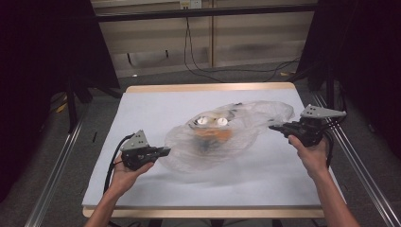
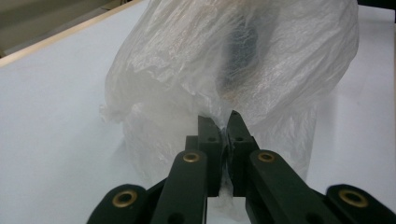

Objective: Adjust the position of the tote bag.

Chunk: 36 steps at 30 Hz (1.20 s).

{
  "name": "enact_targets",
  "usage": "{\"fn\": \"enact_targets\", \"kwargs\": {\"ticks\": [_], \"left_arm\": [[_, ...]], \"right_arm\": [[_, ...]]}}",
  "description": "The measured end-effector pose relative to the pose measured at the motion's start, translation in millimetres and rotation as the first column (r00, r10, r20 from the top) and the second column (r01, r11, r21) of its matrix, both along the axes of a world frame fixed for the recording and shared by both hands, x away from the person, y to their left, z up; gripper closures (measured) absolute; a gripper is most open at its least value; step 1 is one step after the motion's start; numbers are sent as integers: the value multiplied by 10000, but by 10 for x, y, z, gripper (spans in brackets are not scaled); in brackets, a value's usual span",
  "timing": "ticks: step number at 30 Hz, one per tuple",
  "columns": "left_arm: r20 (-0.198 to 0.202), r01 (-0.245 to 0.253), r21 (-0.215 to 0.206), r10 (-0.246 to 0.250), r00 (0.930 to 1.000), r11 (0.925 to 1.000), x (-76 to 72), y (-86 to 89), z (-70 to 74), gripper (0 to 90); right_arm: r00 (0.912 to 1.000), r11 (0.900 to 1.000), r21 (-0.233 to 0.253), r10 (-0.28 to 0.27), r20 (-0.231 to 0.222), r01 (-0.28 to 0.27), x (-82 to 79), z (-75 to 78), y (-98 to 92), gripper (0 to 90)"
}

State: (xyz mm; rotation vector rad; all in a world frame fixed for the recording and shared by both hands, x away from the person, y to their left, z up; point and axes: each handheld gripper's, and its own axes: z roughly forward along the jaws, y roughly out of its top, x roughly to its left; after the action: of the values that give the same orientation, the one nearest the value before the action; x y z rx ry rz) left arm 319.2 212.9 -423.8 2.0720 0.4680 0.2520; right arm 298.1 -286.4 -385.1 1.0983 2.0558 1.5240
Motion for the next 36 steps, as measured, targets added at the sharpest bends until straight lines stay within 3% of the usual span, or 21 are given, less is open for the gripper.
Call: {"fn": "enact_targets", "kwargs": {"ticks": [8, 10, 15, 23, 25, 28, 33, 34, 36], "left_arm": [[-46, -11, 443, 13, 10000, 9990, 12, -13, -73, 880], [-57, -53, 623, 56, 10000, 9980, 27, -15, -96, 880], [-37, 70, 934, -67, 10000, 9956, 24, -69, -145, 881], [-131, -58, 1283, 75, 9999, 9917, 51, -71, -198, 881], [-189, 101, 1515, -73, 9998, 9884, 55, -90, -215, 882], [-326, 175, 1545, -126, 9994, 9878, 70, -92, -234, 882], [-398, -45, 1580, 109, 9991, 9874, 73, -93, -278, 882], [-400, 27, 1841, 47, 9992, 9829, 78, -86, -276, 882], [-415, 35, 1847, 43, 9991, 9828, 86, -98, -300, 882]], "right_arm": [[9997, 9996, -280, -68, -237, 61, 10, -84, 7, 900], [9995, 9982, -602, -96, -303, 78, 4, -120, 7, 900], [9969, 9948, -1015, -95, -779, 15, 21, -262, 28, 900], [9938, 9916, -1295, -152, -1099, 9, 37, -354, 15, 900], [9939, 9880, -1545, -136, -1096, -36, 37, -400, 18, 900], [9920, 9868, -1612, -66, -1262, -139, 41, -432, 32, 900], [9877, 9816, -1883, 22, -1565, -320, 61, -515, 54, 900], [9864, 9796, -1983, 2, -1643, -332, 69, -539, 56, 900], [9829, 9762, -2144, -73, -1838, -329, 91, -602, 43, 900]]}}
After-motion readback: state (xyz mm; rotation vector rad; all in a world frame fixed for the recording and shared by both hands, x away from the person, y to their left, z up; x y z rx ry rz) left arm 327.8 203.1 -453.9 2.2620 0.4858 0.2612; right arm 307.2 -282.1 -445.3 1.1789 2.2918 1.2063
